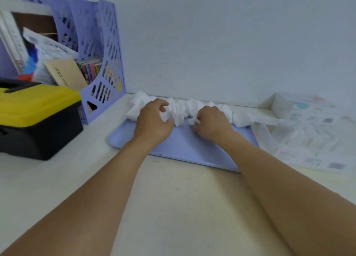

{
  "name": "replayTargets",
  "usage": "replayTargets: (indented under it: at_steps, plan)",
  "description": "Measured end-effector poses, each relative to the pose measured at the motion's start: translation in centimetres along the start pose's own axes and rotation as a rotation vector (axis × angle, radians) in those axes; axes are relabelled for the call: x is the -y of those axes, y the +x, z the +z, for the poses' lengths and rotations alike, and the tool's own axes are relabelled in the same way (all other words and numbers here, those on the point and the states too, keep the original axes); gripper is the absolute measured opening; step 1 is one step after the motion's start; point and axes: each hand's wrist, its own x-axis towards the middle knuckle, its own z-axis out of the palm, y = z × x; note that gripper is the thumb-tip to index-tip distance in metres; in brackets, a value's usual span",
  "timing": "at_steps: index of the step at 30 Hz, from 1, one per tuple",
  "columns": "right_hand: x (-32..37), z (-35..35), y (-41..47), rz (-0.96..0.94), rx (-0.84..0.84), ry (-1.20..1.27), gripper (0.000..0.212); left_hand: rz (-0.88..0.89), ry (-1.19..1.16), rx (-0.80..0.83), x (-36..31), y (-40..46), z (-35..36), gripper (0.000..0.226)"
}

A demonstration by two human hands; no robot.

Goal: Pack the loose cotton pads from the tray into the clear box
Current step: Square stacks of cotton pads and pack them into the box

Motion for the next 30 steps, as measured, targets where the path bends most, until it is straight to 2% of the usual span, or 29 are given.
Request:
replayTargets:
  at_steps: [2, 4, 6, 8, 10, 13, 16, 17, 19, 22, 24, 27, 30]
  plan:
    - [-0.8, -1.0, 0.0, -0.001, -0.012, 0.104, 0.029, 0.026, -0.050, -0.054, -0.8, -0.2, 0.3, 0.040]
    - [-1.2, -2.5, 0.0, 0.025, 0.015, 0.402, 0.022, 0.013, -0.171, -0.090, -1.9, -0.2, 0.3, 0.034]
    - [-0.8, -4.2, -0.1, 0.014, 0.171, 0.715, 0.026, -0.090, -0.400, -0.006, -3.1, 0.1, 0.1, 0.036]
    - [0.2, -5.1, -0.3, -0.044, 0.354, 0.910, 0.028, -0.198, -0.594, 0.112, -3.6, 0.5, -0.1, 0.036]
    - [1.5, -5.3, -0.2, -0.094, 0.435, 0.983, 0.030, -0.195, -0.610, 0.121, -3.7, 0.8, -0.4, 0.028]
    - [2.8, -5.0, 0.7, -0.001, 0.358, 0.978, 0.041, -0.248, -0.568, -0.065, -2.8, 1.5, -1.1, 0.028]
    - [3.4, -4.0, 1.9, 0.241, 0.065, 0.876, 0.048, -0.417, -0.587, -0.293, -1.6, 2.3, -1.9, 0.026]
    - [3.8, -3.6, 2.2, 0.284, 0.023, 0.791, 0.050, -0.476, -0.618, -0.333, -1.3, 2.5, -2.1, 0.028]
    - [5.2, -2.8, 2.5, 0.312, 0.038, 0.661, 0.065, -0.567, -0.647, -0.358, -0.8, 2.7, -2.3, 0.039]
    - [7.1, -2.0, 3.2, 0.292, 0.012, 0.551, 0.096, -0.617, -0.619, -0.324, -0.6, 2.9, -2.0, 0.044]
    - [8.0, -1.4, 3.8, 0.263, -0.009, 0.453, 0.092, -0.636, -0.619, -0.292, -0.5, 3.1, -1.7, 0.045]
    - [8.1, -0.4, 4.4, 0.243, -0.049, 0.317, 0.064, -0.668, -0.648, -0.273, -0.6, 3.1, -1.5, 0.044]
    - [6.9, -0.2, 4.3, 0.247, -0.053, 0.322, 0.049, -0.677, -0.685, -0.265, -0.7, 3.1, -1.3, 0.038]
